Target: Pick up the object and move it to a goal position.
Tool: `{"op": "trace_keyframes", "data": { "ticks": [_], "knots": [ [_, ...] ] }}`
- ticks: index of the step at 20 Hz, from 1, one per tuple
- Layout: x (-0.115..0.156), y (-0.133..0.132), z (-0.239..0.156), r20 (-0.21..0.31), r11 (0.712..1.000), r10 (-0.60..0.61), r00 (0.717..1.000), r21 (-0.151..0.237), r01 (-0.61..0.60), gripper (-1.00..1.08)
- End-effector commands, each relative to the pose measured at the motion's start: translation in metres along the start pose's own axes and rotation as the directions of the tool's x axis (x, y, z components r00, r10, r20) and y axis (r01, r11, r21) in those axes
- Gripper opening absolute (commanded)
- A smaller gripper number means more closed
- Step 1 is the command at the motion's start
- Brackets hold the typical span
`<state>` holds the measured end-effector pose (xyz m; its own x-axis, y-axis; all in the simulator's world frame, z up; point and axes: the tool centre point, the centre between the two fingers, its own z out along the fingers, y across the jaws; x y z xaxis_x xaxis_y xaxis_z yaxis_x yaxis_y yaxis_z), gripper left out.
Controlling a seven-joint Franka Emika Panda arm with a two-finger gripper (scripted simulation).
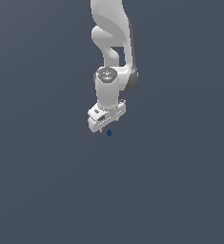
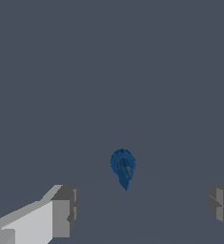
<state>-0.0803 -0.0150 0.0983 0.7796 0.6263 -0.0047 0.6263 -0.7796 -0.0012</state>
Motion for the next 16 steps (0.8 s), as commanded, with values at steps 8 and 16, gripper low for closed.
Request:
{"op": "trace_keyframes", "data": {
  "ticks": [8,16],
  "knots": [
    [-0.006,-0.006,0.006,-0.005,0.998,-0.067,0.998,-0.002,0.067,1.0],
    [-0.006,-0.006,0.02,-0.004,0.998,-0.064,0.998,-0.001,0.064,1.0]
  ]
}}
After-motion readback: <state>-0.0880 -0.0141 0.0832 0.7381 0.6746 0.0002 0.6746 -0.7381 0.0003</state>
